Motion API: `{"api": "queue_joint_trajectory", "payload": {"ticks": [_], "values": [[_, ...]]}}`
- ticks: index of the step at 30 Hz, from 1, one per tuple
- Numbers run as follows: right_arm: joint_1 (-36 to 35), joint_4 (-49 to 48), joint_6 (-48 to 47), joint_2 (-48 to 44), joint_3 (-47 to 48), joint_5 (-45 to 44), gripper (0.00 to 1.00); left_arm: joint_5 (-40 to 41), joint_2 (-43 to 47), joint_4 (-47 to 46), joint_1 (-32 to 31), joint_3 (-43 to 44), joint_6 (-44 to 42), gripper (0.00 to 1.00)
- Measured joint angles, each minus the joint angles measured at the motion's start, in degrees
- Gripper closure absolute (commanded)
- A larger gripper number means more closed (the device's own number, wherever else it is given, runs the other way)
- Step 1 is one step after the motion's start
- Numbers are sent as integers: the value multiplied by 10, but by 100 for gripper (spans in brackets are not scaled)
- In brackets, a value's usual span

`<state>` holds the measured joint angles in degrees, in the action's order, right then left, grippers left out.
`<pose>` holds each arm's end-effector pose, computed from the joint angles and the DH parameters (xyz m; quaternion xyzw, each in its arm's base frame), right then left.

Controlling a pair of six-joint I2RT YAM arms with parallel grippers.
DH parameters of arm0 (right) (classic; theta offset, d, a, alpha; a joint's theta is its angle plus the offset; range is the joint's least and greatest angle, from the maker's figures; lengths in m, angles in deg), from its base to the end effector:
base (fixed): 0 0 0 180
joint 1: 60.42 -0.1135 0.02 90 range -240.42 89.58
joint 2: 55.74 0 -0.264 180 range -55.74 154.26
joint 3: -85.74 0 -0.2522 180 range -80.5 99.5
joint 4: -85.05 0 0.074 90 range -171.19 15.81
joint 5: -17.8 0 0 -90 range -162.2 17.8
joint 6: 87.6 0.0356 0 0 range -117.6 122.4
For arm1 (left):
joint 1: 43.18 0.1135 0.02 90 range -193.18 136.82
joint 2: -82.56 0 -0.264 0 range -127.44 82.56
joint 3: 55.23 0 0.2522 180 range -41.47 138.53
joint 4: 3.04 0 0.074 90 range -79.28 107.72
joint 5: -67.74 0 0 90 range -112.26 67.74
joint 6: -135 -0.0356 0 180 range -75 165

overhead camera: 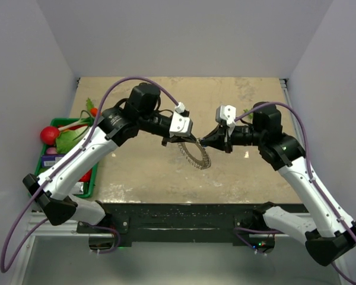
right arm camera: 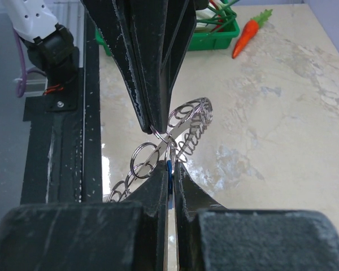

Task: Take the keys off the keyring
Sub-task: Remove the key from the keyring.

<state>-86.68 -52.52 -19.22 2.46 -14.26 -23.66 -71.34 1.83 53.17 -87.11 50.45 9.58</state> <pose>0.1733 0.1152 0.3972 -0.5180 0.5902 0.3587 0.5047 0.1897 -0.2201 0.4299 0.6629 0.4801 -0.3941 0.4181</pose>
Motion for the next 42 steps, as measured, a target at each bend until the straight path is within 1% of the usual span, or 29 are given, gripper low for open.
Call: {"api": "queue_joint_trajectory", "payload": {"ticks": [8, 16, 22, 30, 42], "values": [[-4, -1, 28, 25, 6, 8, 100, 29, 42, -20, -3, -50, -58, 100], [-4, -1, 35, 45, 5, 17, 100, 48, 48, -22, -3, -61, -77, 100], [-4, -5, 26, 23, -8, 13, 100, 43, 51, -35, -6, -67, -77, 100], [-5, 5, -12, -22, -15, -17, 100, 39, 54, -70, -15, -79, -76, 100], [-12, 22, -53, -31, -14, -58, 100, 44, 56, -91, -17, -93, -77, 100]]}}
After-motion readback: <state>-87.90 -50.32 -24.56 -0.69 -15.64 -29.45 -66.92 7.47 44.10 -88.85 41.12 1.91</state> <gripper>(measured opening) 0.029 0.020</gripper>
